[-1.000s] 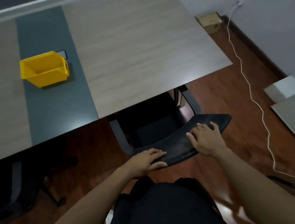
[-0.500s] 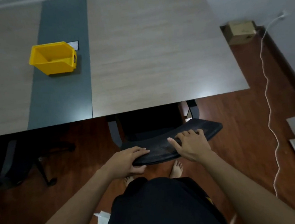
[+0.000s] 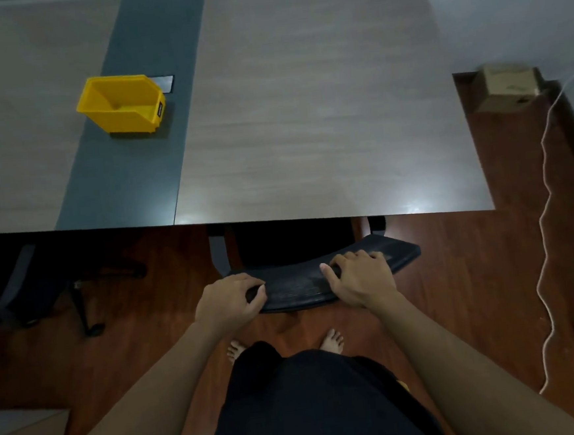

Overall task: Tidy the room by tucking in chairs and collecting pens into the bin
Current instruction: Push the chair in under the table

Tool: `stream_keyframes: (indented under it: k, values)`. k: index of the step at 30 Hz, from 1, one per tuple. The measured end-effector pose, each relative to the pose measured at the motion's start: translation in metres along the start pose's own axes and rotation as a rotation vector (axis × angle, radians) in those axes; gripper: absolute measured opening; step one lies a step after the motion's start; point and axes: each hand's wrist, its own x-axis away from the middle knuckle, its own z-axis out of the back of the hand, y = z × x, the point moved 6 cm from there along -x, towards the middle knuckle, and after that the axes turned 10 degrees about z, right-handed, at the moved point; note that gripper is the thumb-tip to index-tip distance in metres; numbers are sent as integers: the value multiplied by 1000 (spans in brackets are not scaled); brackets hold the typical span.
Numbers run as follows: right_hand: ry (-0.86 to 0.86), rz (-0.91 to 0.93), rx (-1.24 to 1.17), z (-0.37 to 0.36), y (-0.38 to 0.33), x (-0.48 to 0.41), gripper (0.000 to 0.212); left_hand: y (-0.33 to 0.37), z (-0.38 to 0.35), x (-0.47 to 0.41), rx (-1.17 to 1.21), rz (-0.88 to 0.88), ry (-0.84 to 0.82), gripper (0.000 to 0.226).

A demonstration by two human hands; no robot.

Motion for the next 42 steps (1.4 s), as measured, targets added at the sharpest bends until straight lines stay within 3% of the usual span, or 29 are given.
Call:
stream_keyframes:
  k: [23,28,35,39,42]
  values:
    - [117,-134,-105,26,-8,-58,73,-22,44,-114,-90,-16,-65,50]
    - [137,-161,-87,25,-7,-57,69,-24,41,-112,-37,-10,-3,45]
    - [102,-210,-124,36,-11,-52,57,-21,47,-112,-38,-16,-93,45]
    - [25,-251,-265,40,-15,-53,58,-24,54,-108,72,-50,-235,44]
    - [74,-272,-390,52,-31,-60,66,-52,72,-97,211,-6,-183,41]
